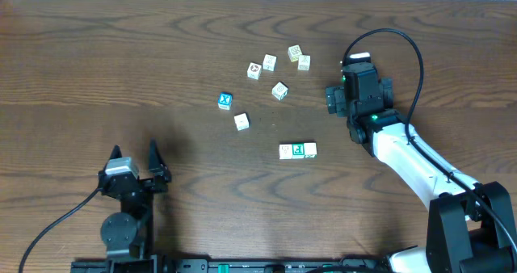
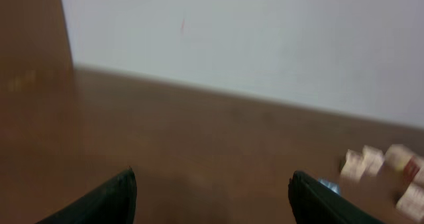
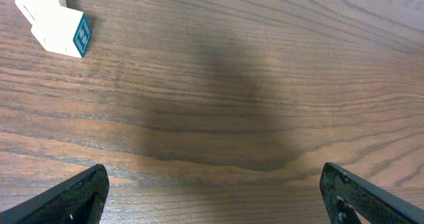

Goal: Lift 3 blocks

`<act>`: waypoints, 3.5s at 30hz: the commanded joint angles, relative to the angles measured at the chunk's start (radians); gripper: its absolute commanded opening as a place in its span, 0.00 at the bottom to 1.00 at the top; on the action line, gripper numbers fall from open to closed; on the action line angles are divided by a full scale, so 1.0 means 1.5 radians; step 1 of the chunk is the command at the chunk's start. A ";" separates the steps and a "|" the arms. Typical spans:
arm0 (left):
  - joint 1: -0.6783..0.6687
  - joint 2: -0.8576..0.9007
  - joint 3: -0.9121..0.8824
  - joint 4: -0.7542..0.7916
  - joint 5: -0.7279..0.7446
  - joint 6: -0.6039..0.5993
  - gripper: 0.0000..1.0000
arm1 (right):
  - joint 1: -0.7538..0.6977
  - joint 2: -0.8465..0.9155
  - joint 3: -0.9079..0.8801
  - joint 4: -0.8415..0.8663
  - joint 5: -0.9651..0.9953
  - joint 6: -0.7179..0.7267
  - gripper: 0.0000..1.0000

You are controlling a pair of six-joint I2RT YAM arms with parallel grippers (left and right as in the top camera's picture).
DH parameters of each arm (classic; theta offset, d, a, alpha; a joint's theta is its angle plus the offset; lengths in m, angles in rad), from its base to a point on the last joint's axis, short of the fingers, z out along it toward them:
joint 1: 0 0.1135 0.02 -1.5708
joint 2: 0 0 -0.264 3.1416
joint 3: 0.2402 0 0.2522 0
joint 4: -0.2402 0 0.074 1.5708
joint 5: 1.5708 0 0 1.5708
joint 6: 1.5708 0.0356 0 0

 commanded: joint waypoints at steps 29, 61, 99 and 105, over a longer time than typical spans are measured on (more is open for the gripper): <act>0.004 -0.003 -0.011 -0.067 -0.018 -0.032 0.74 | -0.003 0.003 0.008 -0.001 0.006 -0.006 0.99; 0.004 -0.003 -0.011 -0.067 -0.018 -0.032 0.74 | 0.025 -0.418 -0.009 -0.100 -0.034 0.008 0.99; 0.004 -0.003 -0.011 -0.066 -0.018 -0.032 0.74 | -0.154 -1.075 -0.617 0.187 -0.214 0.073 0.99; 0.004 -0.003 -0.011 -0.066 -0.018 -0.032 0.74 | -0.167 -1.075 -0.617 0.069 -0.203 0.044 0.99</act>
